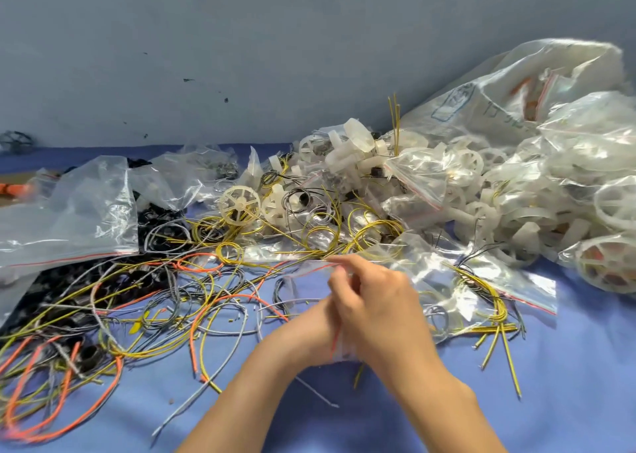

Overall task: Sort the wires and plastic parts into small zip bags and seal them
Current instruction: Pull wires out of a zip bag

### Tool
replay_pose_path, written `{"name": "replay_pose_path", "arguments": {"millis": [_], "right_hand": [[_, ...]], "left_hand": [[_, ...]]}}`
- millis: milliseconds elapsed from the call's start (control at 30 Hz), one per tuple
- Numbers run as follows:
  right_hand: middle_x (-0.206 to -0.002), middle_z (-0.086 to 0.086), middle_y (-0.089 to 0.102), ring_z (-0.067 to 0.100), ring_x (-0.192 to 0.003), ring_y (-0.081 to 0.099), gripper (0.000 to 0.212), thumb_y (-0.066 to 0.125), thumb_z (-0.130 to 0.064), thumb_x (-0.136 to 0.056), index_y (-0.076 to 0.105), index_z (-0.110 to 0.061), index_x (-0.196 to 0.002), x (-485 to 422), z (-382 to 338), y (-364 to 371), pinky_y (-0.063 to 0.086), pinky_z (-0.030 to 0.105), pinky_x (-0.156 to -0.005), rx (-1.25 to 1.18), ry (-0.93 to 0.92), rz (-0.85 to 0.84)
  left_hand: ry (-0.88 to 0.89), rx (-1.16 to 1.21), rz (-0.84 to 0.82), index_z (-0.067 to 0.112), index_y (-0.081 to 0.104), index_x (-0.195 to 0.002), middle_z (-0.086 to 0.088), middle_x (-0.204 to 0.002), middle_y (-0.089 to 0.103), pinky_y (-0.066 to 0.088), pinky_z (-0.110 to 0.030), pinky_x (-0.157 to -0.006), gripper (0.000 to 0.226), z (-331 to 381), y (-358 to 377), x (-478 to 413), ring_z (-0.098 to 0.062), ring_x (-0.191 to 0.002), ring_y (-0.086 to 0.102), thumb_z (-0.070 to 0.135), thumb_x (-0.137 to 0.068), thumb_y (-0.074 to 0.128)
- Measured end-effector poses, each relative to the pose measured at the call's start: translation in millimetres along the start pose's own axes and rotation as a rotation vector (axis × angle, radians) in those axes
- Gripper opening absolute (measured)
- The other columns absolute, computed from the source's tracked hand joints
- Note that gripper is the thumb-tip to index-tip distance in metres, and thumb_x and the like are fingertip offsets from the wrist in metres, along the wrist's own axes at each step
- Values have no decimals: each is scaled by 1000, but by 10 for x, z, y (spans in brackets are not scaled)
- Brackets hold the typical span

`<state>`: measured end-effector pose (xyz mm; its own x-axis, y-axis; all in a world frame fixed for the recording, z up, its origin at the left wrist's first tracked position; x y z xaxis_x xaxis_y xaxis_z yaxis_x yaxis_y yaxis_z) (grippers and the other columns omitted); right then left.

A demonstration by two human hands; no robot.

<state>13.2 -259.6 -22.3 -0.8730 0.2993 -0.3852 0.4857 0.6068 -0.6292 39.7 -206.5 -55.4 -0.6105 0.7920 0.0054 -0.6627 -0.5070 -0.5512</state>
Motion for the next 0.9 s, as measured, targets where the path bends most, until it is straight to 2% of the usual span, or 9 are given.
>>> {"name": "replay_pose_path", "arguments": {"millis": [67,133,233,333,400,467,567,700,900], "right_hand": [[-87,-1,74,23,-87,66,25,51,-34,-91,70,-34,-108,-28,82,-6,51,38,-76,-37,44,21],[-78,-3,72,21,-80,65,23,51,-33,-92,70,-33,-105,-55,134,30,51,38,-73,-66,63,13],[-58,-8,58,16,-67,58,23,51,-33,-93,70,-31,-105,-66,200,128,48,35,-66,-92,90,-26],[-51,-10,53,12,-57,52,24,49,-37,-92,69,-32,-104,-56,224,224,42,31,-58,-90,100,-60],[-54,-17,55,9,-56,52,26,48,-46,-90,68,-34,-102,-38,176,260,40,28,-55,-77,78,-75],[-56,-19,55,8,-55,50,30,44,-56,-92,66,-36,-96,-20,100,263,41,32,-57,-68,36,-83],[-54,-18,52,8,-50,42,42,32,-67,-93,58,-38,-78,-14,-3,245,41,32,-56,-61,-10,-81],[-50,-12,47,13,-49,34,39,33,-60,-96,50,-38,-69,1,-186,245,35,37,-52,-32,-102,-31],[-46,-10,35,32,-60,50,53,23,-59,-95,65,-29,-100,21,-288,341,37,36,-53,69,-146,-28]], "left_hand": [[52,-93,-50,-7,52,-122,-10,-111,56,34,-4,-84,43,0,-29,71,2,-97,37,10,-84,65],[-43,-64,0,5,67,-97,2,-75,62,42,-25,-63,16,-114,-166,149,-9,-69,44,18,-89,61],[-136,75,201,24,69,-92,15,-58,60,39,-20,-40,22,-274,-482,351,-11,-44,51,15,-99,50],[-173,67,555,28,69,-99,9,-83,72,48,-23,-46,22,-425,-1038,724,-11,-50,61,15,-98,51],[-286,-263,804,29,69,-99,5,-84,73,52,-26,-62,23,-581,-1398,1078,-10,-67,67,16,-96,50],[-487,-528,941,25,69,-105,-5,-93,74,52,-36,-76,24,-763,-1634,1415,-26,-88,67,18,-96,48],[-597,-584,902,19,69,-105,-9,-100,72,50,-40,-82,23,-971,-1755,1654,-31,-95,65,20,-95,49],[-650,-661,683,30,67,-103,-3,-109,60,45,-40,-92,22,-1080,-1638,1718,-26,-107,56,43,-93,52],[-634,-795,595,37,60,-108,6,-120,49,35,-37,-96,19,-1052,-1538,1695,-20,-119,42,45,-94,50]]}}
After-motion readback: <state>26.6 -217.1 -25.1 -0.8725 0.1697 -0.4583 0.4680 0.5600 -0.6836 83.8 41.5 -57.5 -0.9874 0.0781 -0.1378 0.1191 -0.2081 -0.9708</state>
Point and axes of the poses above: each hand's wrist, its own x-axis away from the middle knuckle, its own y-axis out of the palm, z = x × y, the point moved 7 cm from there along -x, towards the middle knuckle
